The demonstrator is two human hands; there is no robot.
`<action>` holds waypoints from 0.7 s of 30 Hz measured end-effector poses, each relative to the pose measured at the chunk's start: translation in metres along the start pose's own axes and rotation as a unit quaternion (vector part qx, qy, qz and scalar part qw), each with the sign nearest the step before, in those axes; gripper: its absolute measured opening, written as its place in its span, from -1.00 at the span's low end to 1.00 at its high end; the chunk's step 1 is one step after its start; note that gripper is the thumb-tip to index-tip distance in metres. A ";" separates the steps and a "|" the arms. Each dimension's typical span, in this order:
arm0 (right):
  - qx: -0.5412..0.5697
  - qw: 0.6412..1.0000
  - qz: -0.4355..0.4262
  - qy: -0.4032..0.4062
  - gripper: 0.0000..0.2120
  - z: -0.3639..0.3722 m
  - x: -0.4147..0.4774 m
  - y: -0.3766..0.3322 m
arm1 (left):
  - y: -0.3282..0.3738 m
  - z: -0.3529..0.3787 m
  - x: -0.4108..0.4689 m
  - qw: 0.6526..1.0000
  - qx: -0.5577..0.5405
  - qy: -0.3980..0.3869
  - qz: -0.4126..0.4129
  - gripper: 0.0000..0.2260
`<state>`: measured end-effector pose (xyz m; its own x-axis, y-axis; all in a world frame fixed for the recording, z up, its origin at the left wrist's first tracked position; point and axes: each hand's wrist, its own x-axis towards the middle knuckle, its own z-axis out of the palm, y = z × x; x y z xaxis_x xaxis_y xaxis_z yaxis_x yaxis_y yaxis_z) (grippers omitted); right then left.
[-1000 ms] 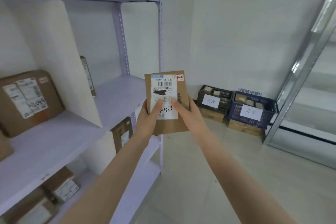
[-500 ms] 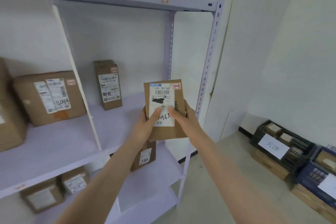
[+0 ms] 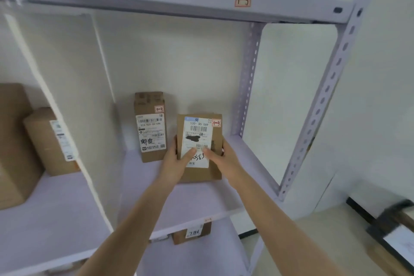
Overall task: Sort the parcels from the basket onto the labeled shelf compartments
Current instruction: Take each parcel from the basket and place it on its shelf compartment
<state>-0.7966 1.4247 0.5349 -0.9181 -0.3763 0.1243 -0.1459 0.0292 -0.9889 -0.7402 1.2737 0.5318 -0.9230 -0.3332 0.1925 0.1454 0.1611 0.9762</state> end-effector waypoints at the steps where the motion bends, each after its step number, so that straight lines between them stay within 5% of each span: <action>1: -0.001 1.000 0.000 -0.001 -0.52 0.000 0.007 0.002 | -0.001 0.000 0.006 1.000 0.010 0.010 0.000 -0.59; 21: -0.028 0.997 -0.056 -0.048 -0.34 0.003 0.095 0.033 | -0.027 0.014 0.059 0.989 0.056 0.134 -0.019 -0.52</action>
<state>-0.8876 1.3873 0.5135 -0.8557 -0.4674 0.2221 -0.2677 0.0325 -0.9630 -0.8038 1.2622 0.5153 -0.7970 -0.5736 0.1894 0.0572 0.2404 0.9690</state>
